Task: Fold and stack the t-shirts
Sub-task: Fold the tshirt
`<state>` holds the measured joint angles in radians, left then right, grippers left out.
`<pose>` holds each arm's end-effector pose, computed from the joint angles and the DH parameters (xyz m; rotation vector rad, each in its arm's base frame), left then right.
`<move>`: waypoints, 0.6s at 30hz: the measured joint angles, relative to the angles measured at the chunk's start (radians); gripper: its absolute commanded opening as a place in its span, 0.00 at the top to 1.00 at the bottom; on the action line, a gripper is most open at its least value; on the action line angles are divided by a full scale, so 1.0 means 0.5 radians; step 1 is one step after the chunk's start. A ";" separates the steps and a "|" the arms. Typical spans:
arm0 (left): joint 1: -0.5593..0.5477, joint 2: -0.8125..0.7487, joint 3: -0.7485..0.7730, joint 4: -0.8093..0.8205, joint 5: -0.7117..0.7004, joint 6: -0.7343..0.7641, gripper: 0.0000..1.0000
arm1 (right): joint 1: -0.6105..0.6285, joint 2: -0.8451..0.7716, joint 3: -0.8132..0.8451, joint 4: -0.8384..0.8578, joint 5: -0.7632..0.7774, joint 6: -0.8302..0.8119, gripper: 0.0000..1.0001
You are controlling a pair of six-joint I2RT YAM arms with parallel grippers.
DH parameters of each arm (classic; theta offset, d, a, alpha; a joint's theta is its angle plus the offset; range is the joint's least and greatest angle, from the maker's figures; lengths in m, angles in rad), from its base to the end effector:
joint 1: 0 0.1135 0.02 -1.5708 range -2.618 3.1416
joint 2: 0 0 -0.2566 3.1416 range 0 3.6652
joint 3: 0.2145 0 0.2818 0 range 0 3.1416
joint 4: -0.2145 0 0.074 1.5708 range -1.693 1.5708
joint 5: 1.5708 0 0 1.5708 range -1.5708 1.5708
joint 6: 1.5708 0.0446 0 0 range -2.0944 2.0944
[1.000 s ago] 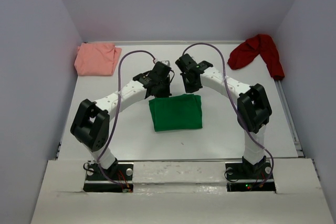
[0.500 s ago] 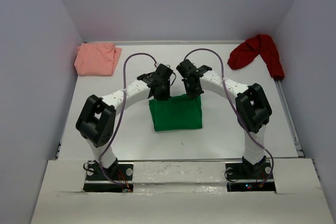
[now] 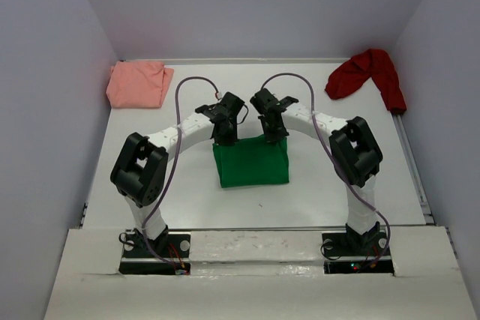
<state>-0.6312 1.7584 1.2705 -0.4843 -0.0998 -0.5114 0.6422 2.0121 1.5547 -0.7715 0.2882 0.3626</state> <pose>0.3303 -0.2359 0.1917 0.1142 2.5651 -0.3205 0.3618 0.2548 0.1677 -0.3096 2.6864 -0.1191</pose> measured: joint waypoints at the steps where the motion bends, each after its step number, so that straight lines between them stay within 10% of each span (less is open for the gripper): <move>1: 0.007 0.000 -0.003 0.000 -0.006 -0.001 1.00 | 0.001 0.027 -0.001 0.005 -0.005 -0.001 1.00; 18: 0.159 0.042 -0.163 0.085 -0.008 -0.005 1.00 | -0.012 0.127 0.019 0.034 -0.024 -0.002 1.00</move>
<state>-0.5514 1.7794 1.1893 -0.4419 -0.1040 -0.5137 0.6361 2.0758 1.5642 -0.7544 0.2760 0.3618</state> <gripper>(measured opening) 0.011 0.010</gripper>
